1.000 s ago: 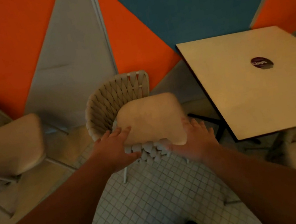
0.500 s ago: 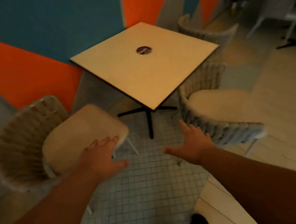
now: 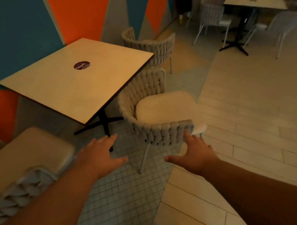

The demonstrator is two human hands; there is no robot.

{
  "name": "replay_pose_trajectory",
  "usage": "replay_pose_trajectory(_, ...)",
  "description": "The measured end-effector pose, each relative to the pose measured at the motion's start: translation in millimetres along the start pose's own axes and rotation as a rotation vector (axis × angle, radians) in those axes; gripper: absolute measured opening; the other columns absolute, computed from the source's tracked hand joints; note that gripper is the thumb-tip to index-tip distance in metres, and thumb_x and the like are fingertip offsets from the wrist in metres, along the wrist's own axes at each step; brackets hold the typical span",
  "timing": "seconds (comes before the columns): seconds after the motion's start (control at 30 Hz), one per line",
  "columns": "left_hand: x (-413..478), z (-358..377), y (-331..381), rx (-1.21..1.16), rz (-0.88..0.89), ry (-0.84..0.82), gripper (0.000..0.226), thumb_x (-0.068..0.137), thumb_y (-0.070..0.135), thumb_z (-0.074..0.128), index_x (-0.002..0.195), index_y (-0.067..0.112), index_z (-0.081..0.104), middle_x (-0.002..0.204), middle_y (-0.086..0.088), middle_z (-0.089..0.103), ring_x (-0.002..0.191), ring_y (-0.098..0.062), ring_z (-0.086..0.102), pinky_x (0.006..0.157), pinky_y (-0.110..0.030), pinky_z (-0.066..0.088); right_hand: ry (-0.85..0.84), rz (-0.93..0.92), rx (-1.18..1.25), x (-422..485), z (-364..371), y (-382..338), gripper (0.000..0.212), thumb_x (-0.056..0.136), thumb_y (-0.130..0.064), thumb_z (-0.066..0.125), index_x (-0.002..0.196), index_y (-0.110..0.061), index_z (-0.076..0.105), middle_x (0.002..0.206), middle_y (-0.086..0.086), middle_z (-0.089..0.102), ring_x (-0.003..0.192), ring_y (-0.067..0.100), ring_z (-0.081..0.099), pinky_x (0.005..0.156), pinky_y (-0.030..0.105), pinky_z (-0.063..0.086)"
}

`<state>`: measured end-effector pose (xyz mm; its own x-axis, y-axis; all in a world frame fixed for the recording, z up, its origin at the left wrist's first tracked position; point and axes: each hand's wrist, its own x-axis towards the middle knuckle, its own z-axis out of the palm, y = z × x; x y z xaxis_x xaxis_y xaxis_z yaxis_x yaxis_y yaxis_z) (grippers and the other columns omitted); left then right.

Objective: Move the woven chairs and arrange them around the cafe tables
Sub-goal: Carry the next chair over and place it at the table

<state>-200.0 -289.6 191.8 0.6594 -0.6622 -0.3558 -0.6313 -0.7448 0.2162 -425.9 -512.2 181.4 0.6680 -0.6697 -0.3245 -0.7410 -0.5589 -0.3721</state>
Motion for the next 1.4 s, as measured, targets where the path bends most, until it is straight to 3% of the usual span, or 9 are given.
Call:
replay_pose_trajectory(0.13, 6, 8, 67, -0.027, 0.009, 0.024, 0.11, 0.078, 0.088, 0.058, 0.165, 0.043, 0.008, 0.174, 0.003, 0.015, 0.16, -0.029, 0.013, 0.127, -0.052, 0.021, -0.031, -0.037, -0.056, 6, -22, 49, 0.133, 0.066, -0.095, 0.059, 0.167, -0.03, 0.0, 0.174, 0.007, 0.015, 0.159, 0.033, 0.014, 0.126, 0.058, 0.014)
replay_pose_trajectory(0.3, 18, 18, 115, -0.027, -0.037, 0.052, 0.108, 0.081, 0.084, 0.06, 0.165, 0.042, 0.008, 0.174, 0.004, 0.014, 0.16, -0.029, 0.014, 0.127, -0.052, 0.023, -0.07, -0.087, -0.067, 28, -37, 85, 0.134, 0.066, -0.095, 0.058, 0.166, -0.03, -0.003, 0.174, 0.006, 0.013, 0.16, 0.033, 0.009, 0.128, 0.058, 0.011)
replay_pose_trajectory(0.73, 169, 40, 106, -0.003, -0.158, -0.041, 0.109, 0.081, 0.083, 0.061, 0.166, 0.039, 0.009, 0.173, 0.003, 0.019, 0.159, -0.032, 0.016, 0.124, -0.056, 0.027, -0.12, -0.051, -0.089, 172, -30, 110, 0.13, 0.072, -0.09, 0.061, 0.167, -0.022, 0.003, 0.171, 0.008, 0.023, 0.158, 0.034, 0.015, 0.127, 0.056, 0.015)
replay_pose_trajectory(0.93, 219, 77, 132, -0.067, -0.104, -0.057, 0.101, 0.085, 0.068, 0.07, 0.165, 0.033, 0.019, 0.17, 0.001, 0.026, 0.155, -0.029, 0.024, 0.121, -0.049, 0.031, -0.208, -0.099, -0.119, 242, -4, 109, 0.129, 0.073, -0.089, 0.062, 0.166, -0.019, 0.007, 0.17, 0.007, 0.025, 0.157, 0.036, 0.02, 0.124, 0.057, 0.023)
replay_pose_trajectory(1.07, 253, 92, 137, 0.022, -0.164, -0.092, 0.101, 0.086, 0.071, 0.065, 0.166, 0.031, 0.017, 0.172, 0.002, 0.022, 0.158, -0.03, 0.015, 0.125, -0.051, 0.023, -0.24, -0.187, -0.203, 290, 14, 105, 0.122, 0.077, -0.086, 0.061, 0.166, -0.02, 0.009, 0.168, 0.008, 0.029, 0.156, 0.037, 0.02, 0.124, 0.057, 0.022)
replay_pose_trajectory(1.27, 307, 99, 133, 0.2, -0.163, -0.096, 0.096, 0.086, 0.071, 0.063, 0.164, 0.038, 0.019, 0.17, 0.007, 0.025, 0.159, -0.03, 0.011, 0.124, -0.05, 0.019, -0.307, -0.281, -0.23, 332, 46, 104, 0.117, 0.083, -0.084, 0.055, 0.167, -0.021, 0.004, 0.173, 0.011, 0.015, 0.159, 0.041, 0.004, 0.128, 0.056, 0.009)
replay_pose_trajectory(1.4, 337, 109, 128, 0.355, -0.072, -0.203, 0.093, 0.077, 0.084, 0.061, 0.156, 0.041, 0.037, 0.163, 0.008, 0.036, 0.155, -0.029, 0.018, 0.125, -0.05, 0.013, -0.294, -0.334, -0.236, 349, 70, 96, 0.113, 0.082, -0.085, 0.054, 0.166, -0.022, 0.012, 0.169, 0.009, 0.025, 0.159, 0.04, 0.01, 0.127, 0.056, 0.015)
